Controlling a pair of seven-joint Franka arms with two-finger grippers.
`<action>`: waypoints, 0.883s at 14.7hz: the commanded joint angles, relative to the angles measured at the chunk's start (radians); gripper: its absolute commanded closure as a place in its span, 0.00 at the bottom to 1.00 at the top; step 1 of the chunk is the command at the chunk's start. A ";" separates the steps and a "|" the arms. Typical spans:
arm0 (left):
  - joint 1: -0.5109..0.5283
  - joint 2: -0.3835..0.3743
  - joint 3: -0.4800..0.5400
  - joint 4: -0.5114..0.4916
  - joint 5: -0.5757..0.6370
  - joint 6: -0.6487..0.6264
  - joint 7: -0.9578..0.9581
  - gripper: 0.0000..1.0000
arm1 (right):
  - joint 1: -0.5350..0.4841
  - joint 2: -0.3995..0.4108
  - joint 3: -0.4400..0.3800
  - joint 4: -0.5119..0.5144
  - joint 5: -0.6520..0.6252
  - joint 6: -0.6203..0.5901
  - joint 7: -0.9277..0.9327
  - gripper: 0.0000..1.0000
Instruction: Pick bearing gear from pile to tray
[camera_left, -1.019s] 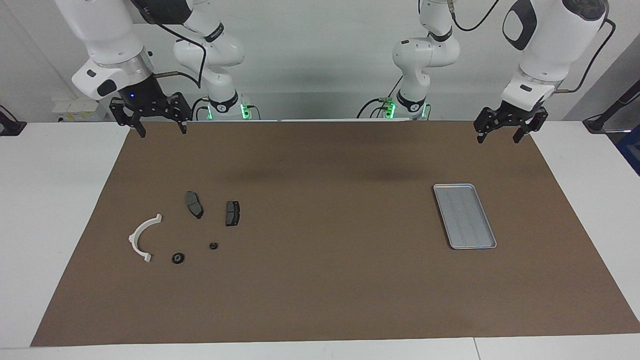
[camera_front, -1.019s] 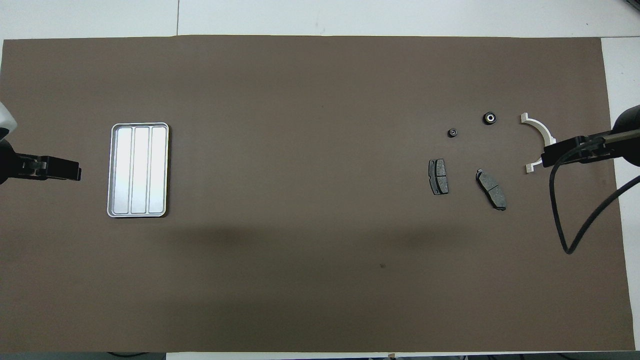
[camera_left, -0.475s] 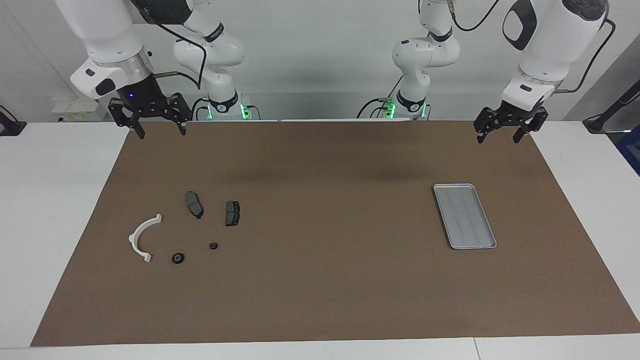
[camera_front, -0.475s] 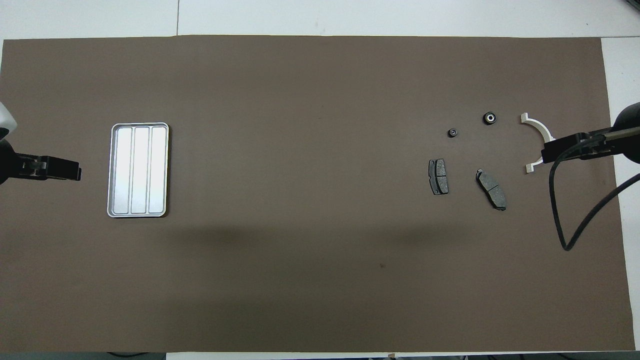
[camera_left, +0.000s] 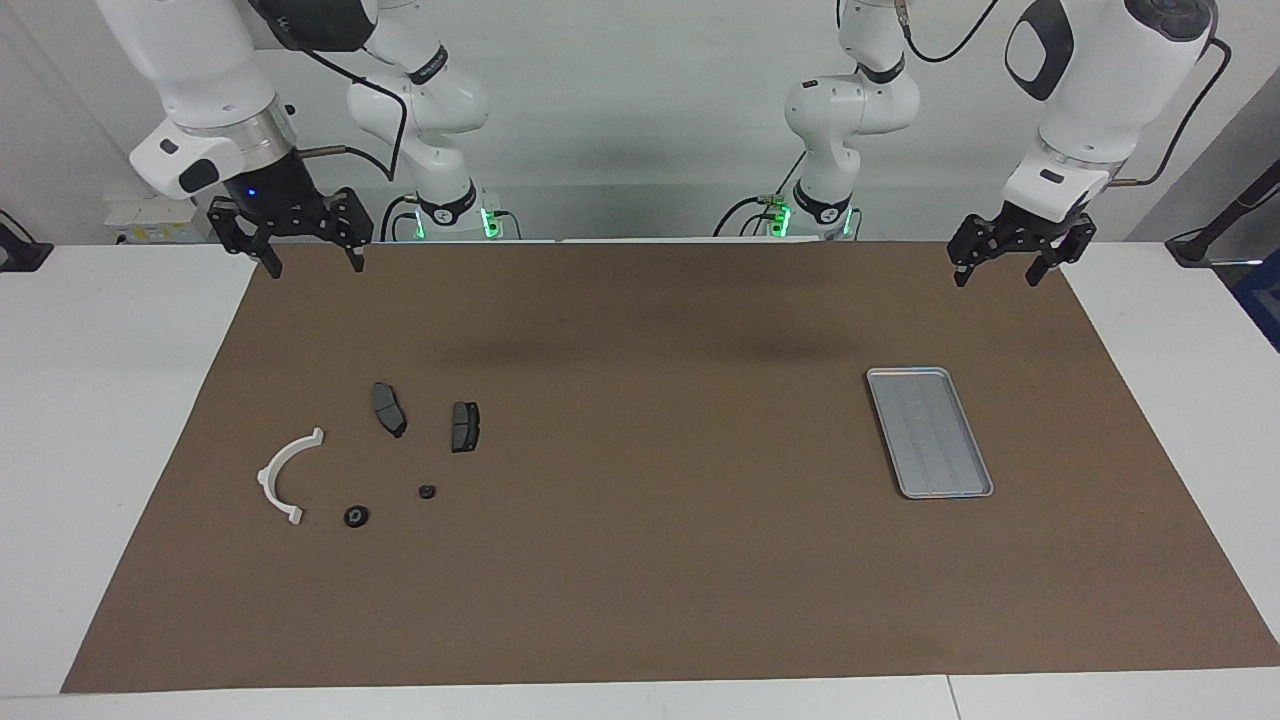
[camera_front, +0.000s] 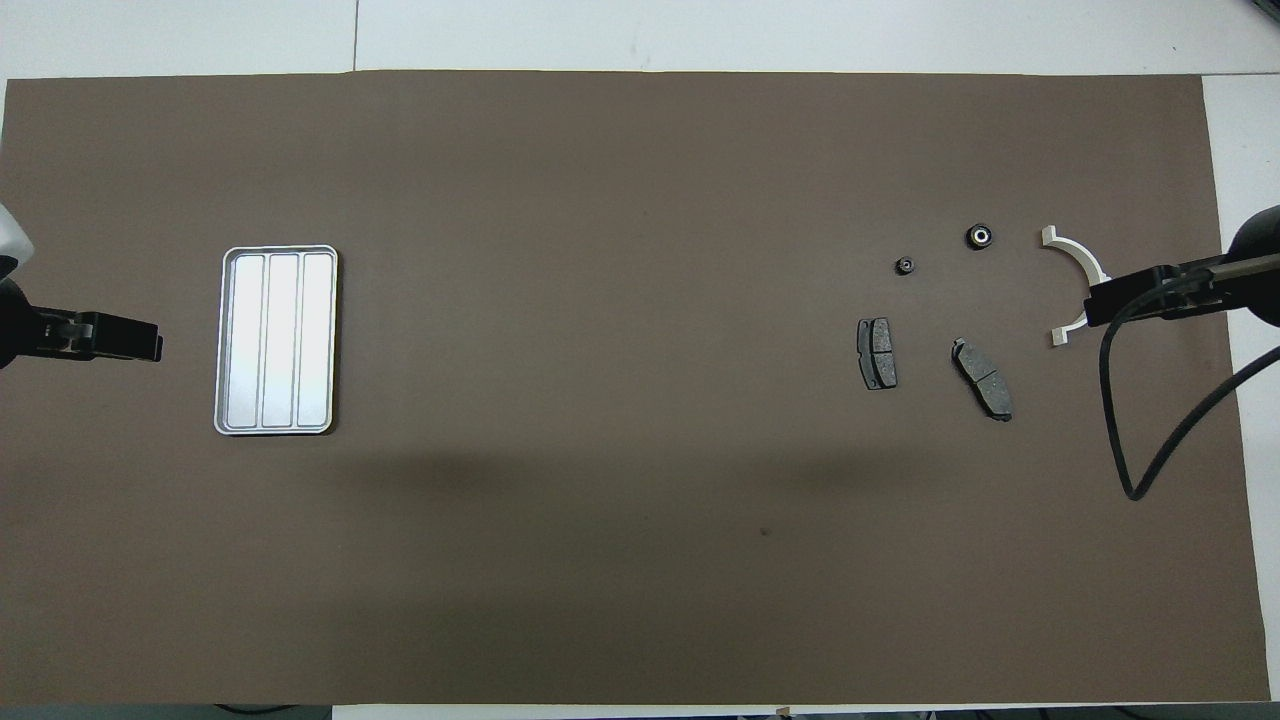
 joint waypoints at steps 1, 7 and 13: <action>-0.006 -0.017 0.006 -0.016 -0.013 0.009 0.011 0.00 | -0.021 -0.024 0.005 -0.020 0.019 0.003 0.005 0.00; -0.006 -0.017 0.006 -0.016 -0.013 0.009 0.011 0.00 | -0.005 -0.027 0.016 -0.023 0.021 0.006 0.010 0.00; -0.006 -0.017 0.006 -0.016 -0.013 0.009 0.011 0.00 | 0.007 -0.027 0.016 -0.024 0.021 0.017 0.013 0.00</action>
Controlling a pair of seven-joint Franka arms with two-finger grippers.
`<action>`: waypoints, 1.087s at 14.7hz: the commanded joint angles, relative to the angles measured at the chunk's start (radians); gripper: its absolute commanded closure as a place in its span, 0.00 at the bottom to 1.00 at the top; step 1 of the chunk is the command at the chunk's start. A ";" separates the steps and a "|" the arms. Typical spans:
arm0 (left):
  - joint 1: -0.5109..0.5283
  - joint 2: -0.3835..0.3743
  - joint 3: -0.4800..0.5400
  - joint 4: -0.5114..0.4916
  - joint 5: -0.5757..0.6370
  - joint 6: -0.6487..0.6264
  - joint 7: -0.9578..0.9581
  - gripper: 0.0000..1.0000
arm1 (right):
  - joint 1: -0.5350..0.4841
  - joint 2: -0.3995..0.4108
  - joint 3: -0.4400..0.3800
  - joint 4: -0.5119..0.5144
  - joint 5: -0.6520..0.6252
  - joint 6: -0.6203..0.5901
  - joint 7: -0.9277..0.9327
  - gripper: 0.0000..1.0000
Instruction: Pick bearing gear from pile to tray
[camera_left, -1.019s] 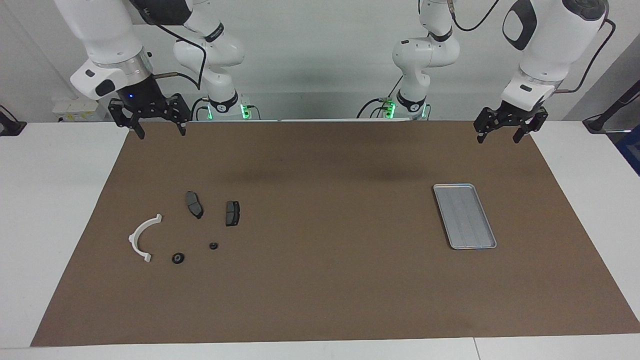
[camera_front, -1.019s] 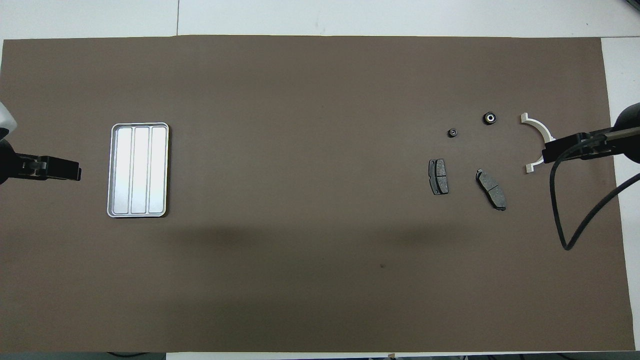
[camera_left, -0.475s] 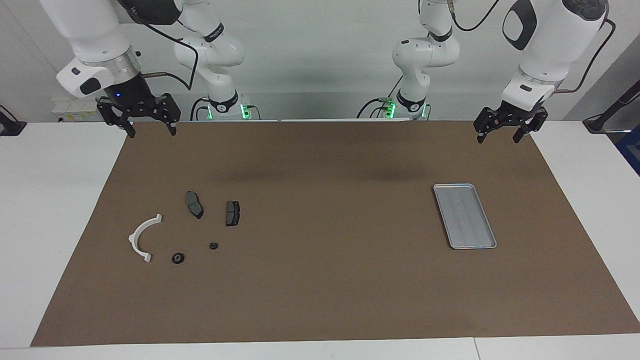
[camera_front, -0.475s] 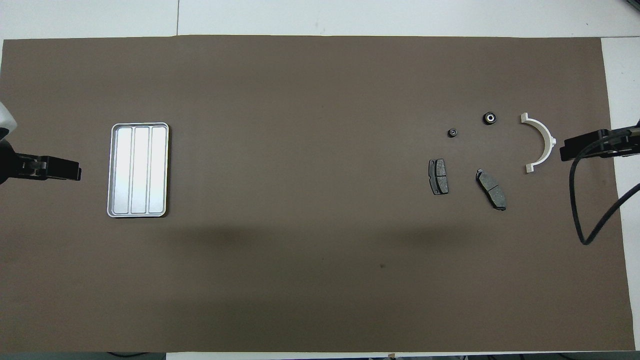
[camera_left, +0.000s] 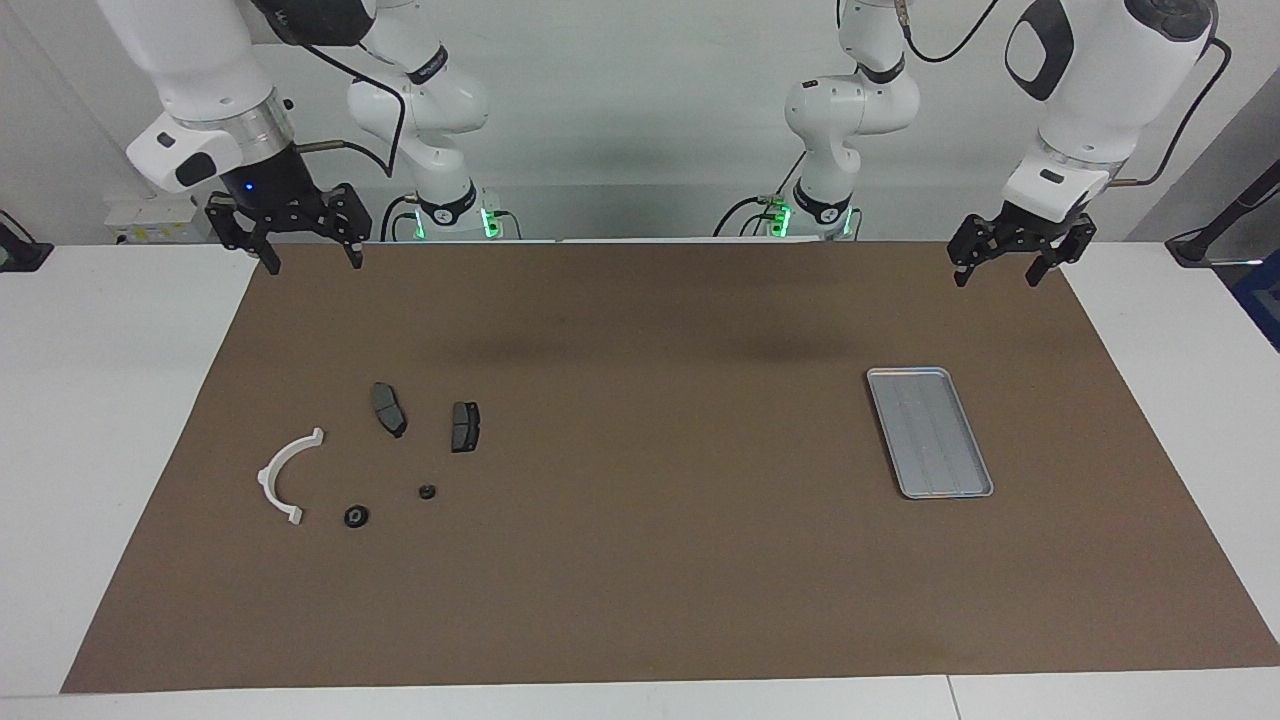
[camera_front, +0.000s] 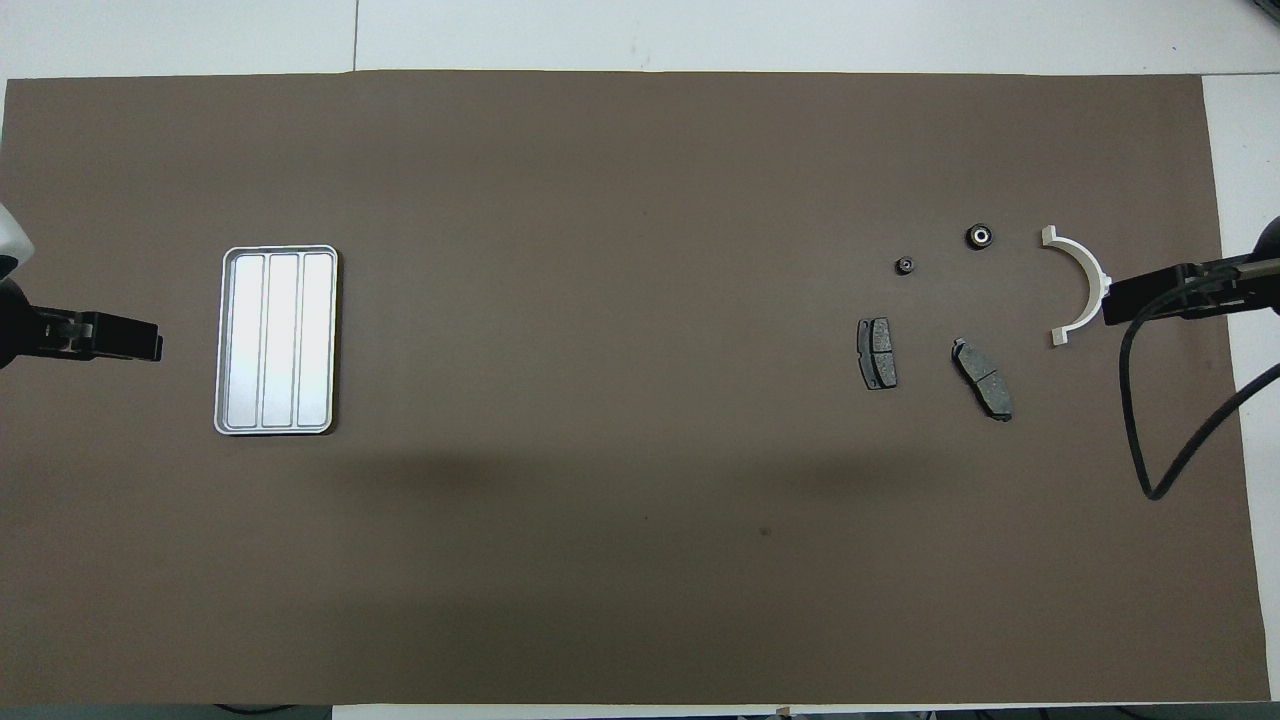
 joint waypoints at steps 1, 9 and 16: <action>-0.004 -0.017 0.006 -0.014 -0.013 0.009 0.011 0.00 | 0.002 -0.019 0.001 -0.023 0.020 0.017 0.014 0.00; -0.006 -0.017 0.006 -0.016 -0.013 0.009 0.011 0.00 | 0.001 -0.024 -0.006 -0.022 0.018 0.096 0.008 0.00; -0.006 -0.017 0.006 -0.016 -0.013 0.009 0.011 0.00 | 0.001 -0.016 -0.004 -0.039 0.018 0.190 0.016 0.00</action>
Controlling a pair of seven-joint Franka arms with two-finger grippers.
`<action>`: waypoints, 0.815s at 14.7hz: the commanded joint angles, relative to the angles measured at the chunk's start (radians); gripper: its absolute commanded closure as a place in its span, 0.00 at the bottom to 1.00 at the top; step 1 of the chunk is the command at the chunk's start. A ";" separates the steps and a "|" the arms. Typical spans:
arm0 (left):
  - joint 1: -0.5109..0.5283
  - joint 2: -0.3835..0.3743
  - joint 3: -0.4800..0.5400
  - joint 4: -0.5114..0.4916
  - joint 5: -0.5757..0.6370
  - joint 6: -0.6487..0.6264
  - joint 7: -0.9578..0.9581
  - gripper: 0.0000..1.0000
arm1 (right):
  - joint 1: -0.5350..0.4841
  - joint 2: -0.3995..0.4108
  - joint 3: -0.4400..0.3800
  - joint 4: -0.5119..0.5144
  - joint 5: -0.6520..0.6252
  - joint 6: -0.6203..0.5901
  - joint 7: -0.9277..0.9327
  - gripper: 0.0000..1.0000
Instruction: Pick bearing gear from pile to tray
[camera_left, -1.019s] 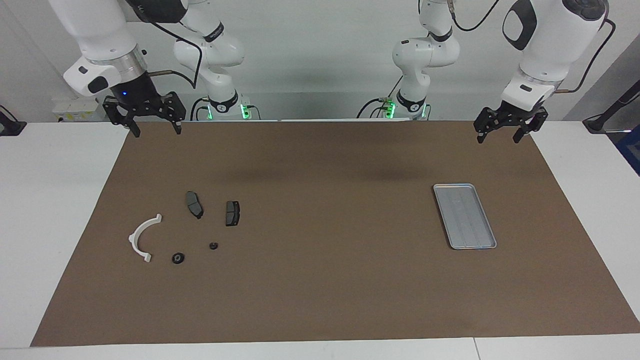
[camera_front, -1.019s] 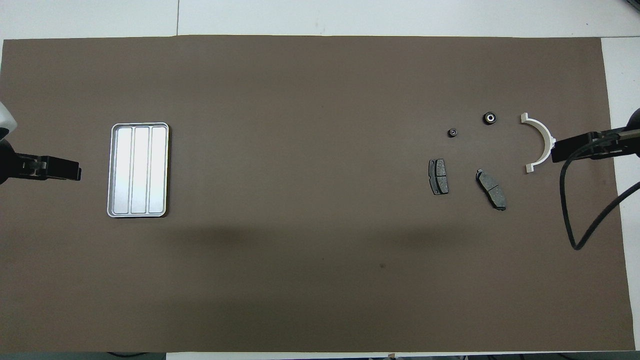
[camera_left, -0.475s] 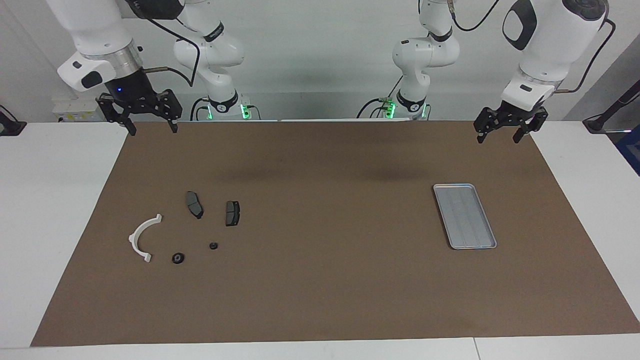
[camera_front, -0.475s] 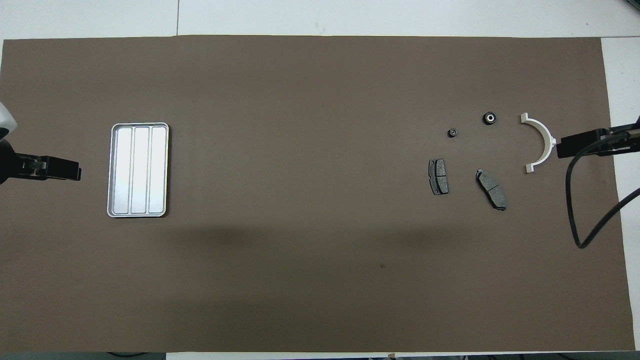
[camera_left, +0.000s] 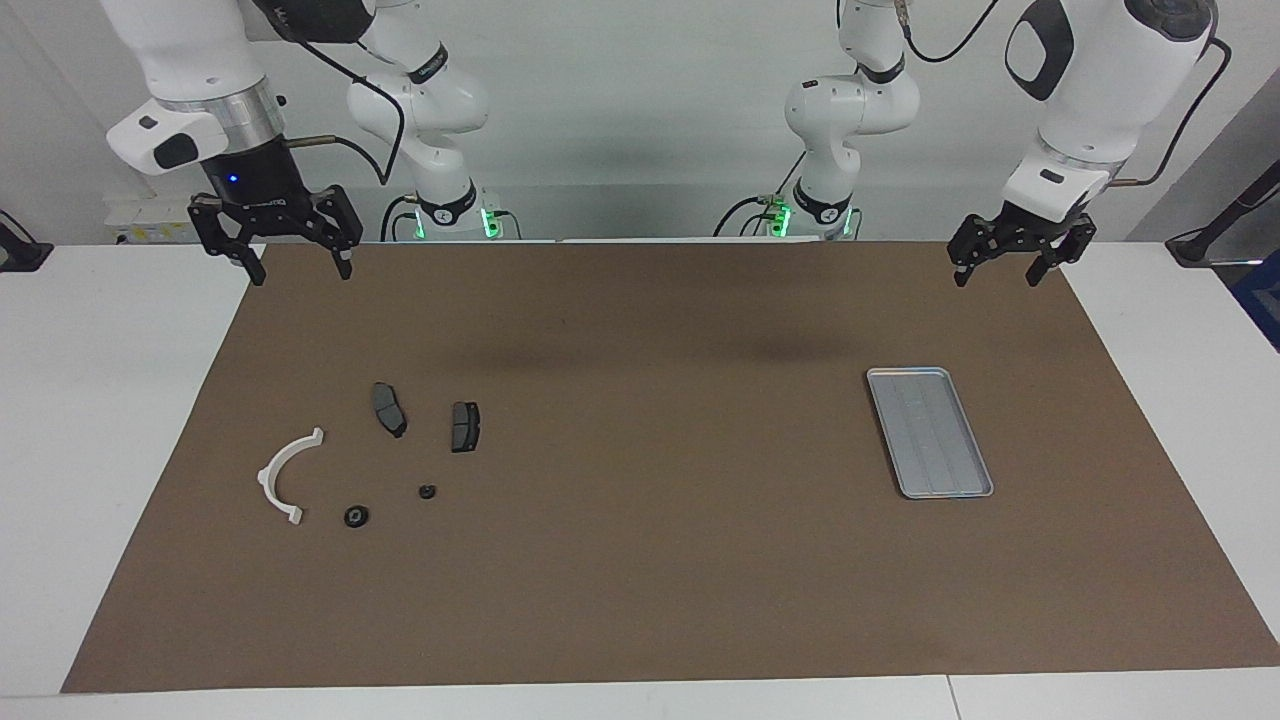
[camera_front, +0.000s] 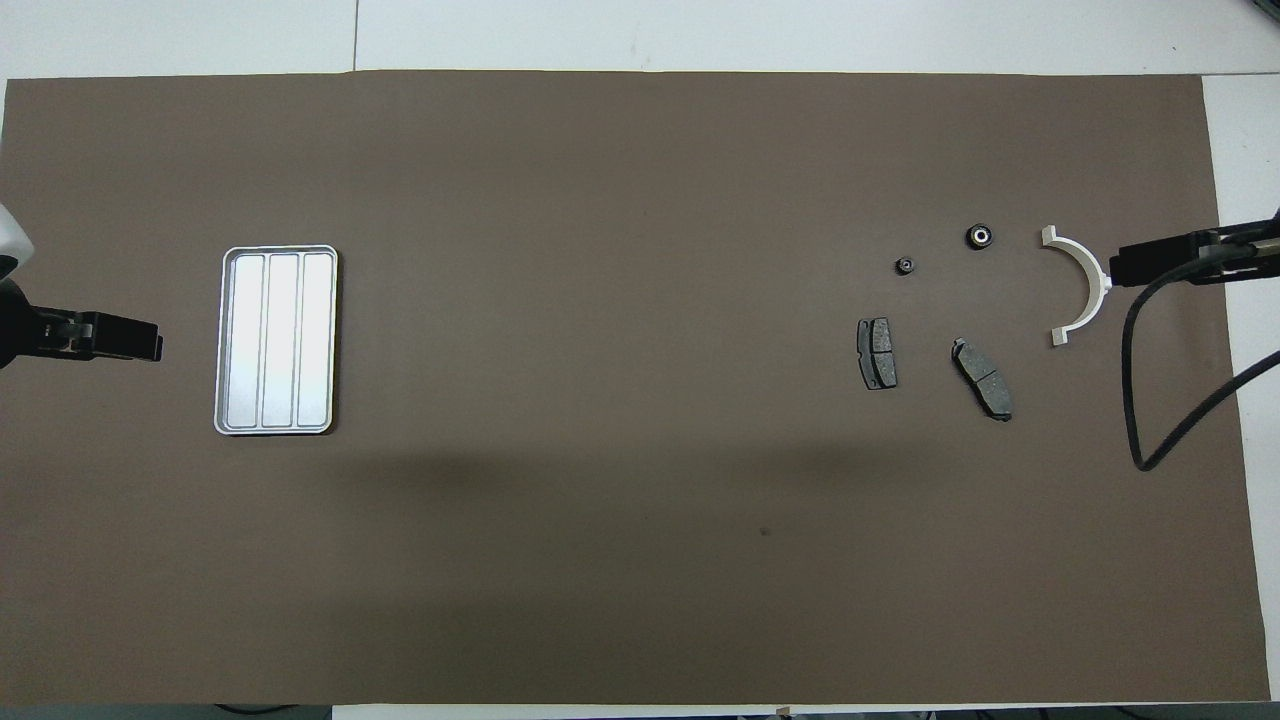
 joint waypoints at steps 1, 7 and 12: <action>-0.006 -0.017 0.006 -0.014 -0.014 0.009 0.011 0.00 | -0.001 -0.008 0.001 -0.036 0.018 0.072 0.016 0.00; -0.004 -0.017 0.006 -0.014 -0.013 0.009 0.011 0.00 | 0.018 0.010 0.004 -0.039 0.018 0.175 0.014 0.00; -0.006 -0.017 0.006 -0.014 -0.013 0.009 0.011 0.00 | 0.033 0.008 0.004 -0.047 0.019 0.162 0.013 0.00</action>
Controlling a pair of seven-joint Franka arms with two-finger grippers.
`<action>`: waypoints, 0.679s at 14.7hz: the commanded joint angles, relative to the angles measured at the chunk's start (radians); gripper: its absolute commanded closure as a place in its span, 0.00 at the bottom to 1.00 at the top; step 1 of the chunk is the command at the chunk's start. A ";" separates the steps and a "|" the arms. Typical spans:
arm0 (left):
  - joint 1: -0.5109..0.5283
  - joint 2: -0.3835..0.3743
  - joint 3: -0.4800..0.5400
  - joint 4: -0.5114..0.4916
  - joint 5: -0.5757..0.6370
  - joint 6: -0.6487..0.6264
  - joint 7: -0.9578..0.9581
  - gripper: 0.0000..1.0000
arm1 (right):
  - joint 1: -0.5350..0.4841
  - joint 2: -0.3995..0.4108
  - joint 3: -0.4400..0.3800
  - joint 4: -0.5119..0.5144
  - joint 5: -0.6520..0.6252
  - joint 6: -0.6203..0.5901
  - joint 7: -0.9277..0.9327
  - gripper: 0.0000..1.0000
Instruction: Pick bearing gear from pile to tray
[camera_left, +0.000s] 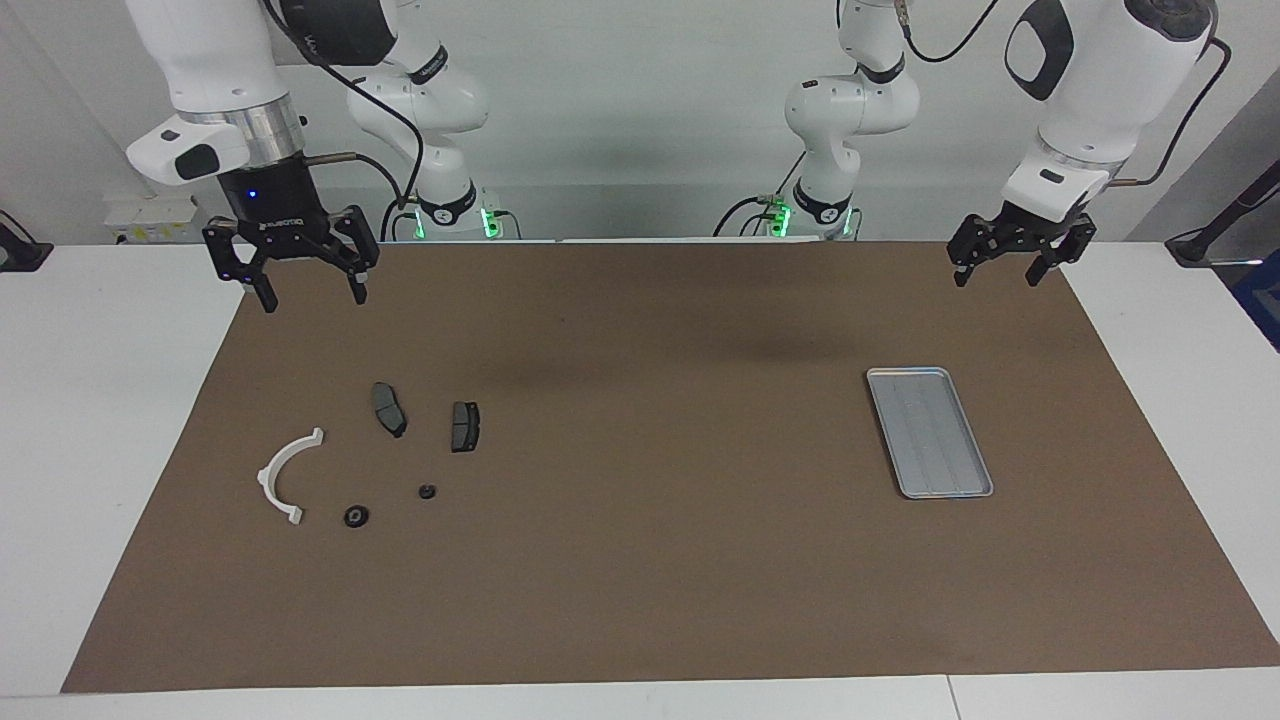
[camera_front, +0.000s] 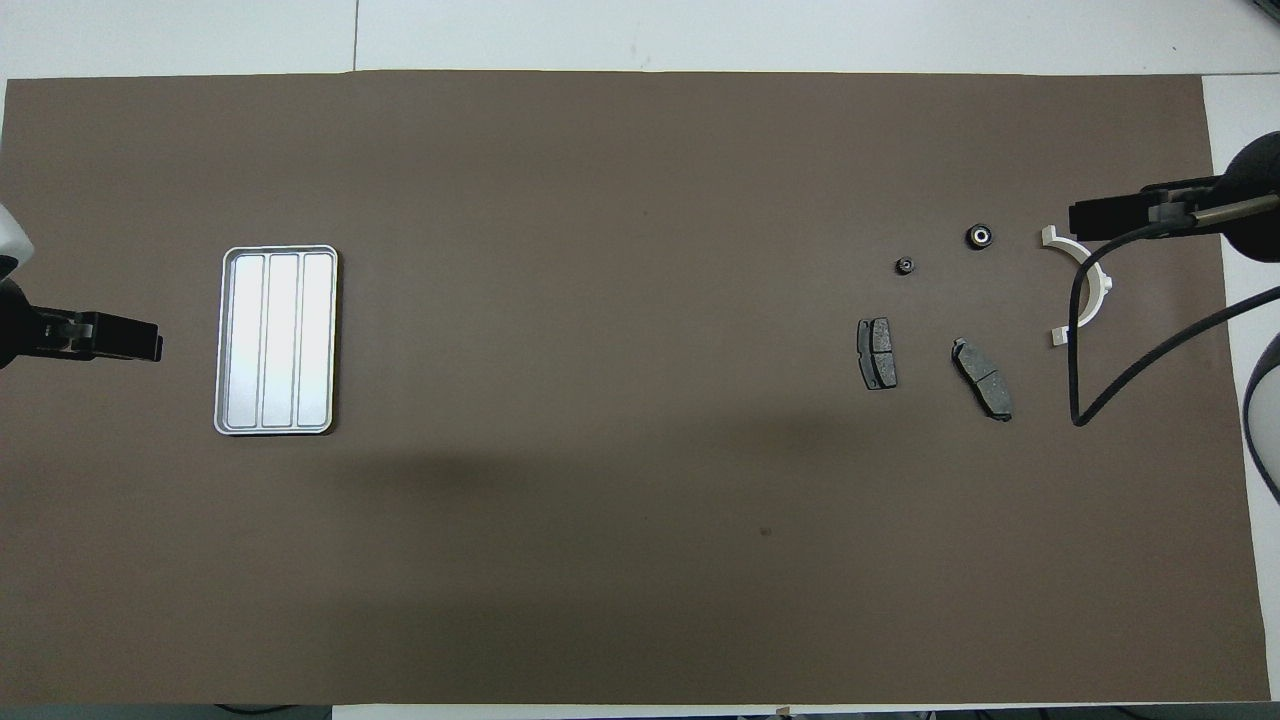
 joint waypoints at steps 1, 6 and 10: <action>-0.006 -0.017 0.006 -0.016 -0.013 0.009 0.011 0.00 | -0.002 -0.009 0.002 -0.019 0.018 0.010 0.013 0.00; -0.006 -0.017 0.006 -0.016 -0.013 0.009 0.011 0.00 | 0.015 -0.018 0.002 -0.024 0.018 -0.045 0.005 0.00; -0.004 -0.017 0.006 -0.016 -0.013 0.009 0.011 0.00 | 0.016 -0.026 0.001 -0.041 0.017 -0.045 0.007 0.00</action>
